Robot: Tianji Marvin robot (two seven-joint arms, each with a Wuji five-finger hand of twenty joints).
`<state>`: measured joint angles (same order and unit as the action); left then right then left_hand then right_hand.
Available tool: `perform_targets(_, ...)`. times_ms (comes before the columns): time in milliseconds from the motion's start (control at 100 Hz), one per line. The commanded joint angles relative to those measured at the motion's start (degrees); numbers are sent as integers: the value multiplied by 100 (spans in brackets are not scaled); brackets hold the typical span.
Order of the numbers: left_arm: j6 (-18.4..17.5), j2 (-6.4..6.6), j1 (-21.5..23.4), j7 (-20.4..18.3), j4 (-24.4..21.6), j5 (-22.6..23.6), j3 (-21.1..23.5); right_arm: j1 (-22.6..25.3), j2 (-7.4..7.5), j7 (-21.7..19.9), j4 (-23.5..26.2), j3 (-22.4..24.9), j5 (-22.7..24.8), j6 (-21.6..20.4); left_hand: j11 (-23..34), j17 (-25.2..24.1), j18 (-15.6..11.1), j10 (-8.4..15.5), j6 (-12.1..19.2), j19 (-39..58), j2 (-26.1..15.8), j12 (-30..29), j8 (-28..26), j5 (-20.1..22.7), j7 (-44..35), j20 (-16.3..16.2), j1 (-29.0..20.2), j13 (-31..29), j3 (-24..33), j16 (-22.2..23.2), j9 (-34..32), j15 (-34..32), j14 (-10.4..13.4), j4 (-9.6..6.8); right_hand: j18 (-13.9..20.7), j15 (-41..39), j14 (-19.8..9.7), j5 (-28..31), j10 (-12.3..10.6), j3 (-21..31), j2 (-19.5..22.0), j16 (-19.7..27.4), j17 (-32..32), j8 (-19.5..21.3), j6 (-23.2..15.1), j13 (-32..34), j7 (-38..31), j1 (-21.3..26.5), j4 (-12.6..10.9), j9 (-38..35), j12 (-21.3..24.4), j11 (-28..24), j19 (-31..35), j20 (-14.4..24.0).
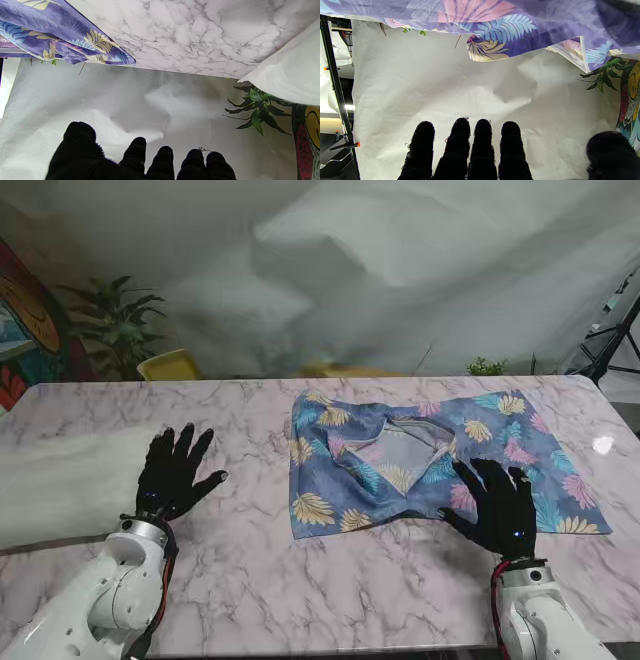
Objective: Put a pillowcase on a pillow
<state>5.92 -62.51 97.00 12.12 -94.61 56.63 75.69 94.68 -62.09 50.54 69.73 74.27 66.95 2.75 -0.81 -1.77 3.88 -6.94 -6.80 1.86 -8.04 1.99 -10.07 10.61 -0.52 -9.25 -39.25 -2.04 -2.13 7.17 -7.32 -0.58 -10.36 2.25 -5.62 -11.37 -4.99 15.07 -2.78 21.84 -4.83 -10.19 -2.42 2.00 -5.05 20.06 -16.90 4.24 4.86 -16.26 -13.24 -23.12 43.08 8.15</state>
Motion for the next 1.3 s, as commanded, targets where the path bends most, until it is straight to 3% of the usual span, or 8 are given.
perform_targets(0,-8,-12,4,-80,-18,-3,-14,33,4,-7,28,-9,19,12,-72,-10,-176,-17,-115,-222,41,83,-12,-200,92,102,-6,137,20,-64,238,142,72,-80,171,358,-95,-4,12,-108,241,192,83,-136,196,-105,169,-222,38,117,52,140,-164,-90)
perform_targets(680,5,5,-82,13,58,184,-87,-32,27,32,-37,-77,79,47,-27,-13,-174,4,-117,-106,72,380,-36,-90,65,-71,-163,104,22,163,208,75,114,-84,-73,291,-11,54,60,-135,181,166,-70,-49,-1,93,41,-140,37,-26,29,119,-58,-118)
perform_targets(990,-18,-2,-162,47,149,125,-144,-355,36,263,-364,-301,101,305,-6,-28,-176,13,-109,-36,63,485,-47,-54,57,-202,-217,94,23,301,194,50,125,-84,-232,97,83,94,304,-9,-138,67,-313,171,-202,498,-392,88,36,-292,-84,-113,262,16)
perform_targets(1080,-13,-4,-173,46,157,114,-155,-377,130,-181,-250,-171,324,347,-1,-35,-179,5,-106,-20,43,518,-51,-44,55,-239,-226,96,24,337,194,46,129,-84,-378,63,179,-17,390,83,-298,38,-362,211,-269,578,-463,154,43,-196,-120,-171,388,87)
perform_targets(1190,-18,-5,-195,52,182,99,-177,-514,255,-726,-141,53,584,94,-5,-40,-181,5,-107,-13,35,541,-53,-46,56,-271,-243,97,22,361,196,51,130,-83,-495,60,426,-372,12,239,-521,25,-332,244,-324,557,-567,227,41,197,-141,-221,547,184)
perform_targets(1290,-29,-4,-219,43,201,89,-200,-788,368,-1013,-225,77,816,-96,-9,-43,-184,2,-103,-12,27,550,-53,-52,59,-291,-246,96,17,375,196,56,124,-82,-608,25,639,-579,231,395,-771,-12,-408,298,-461,662,-718,314,41,499,-182,-362,657,261)
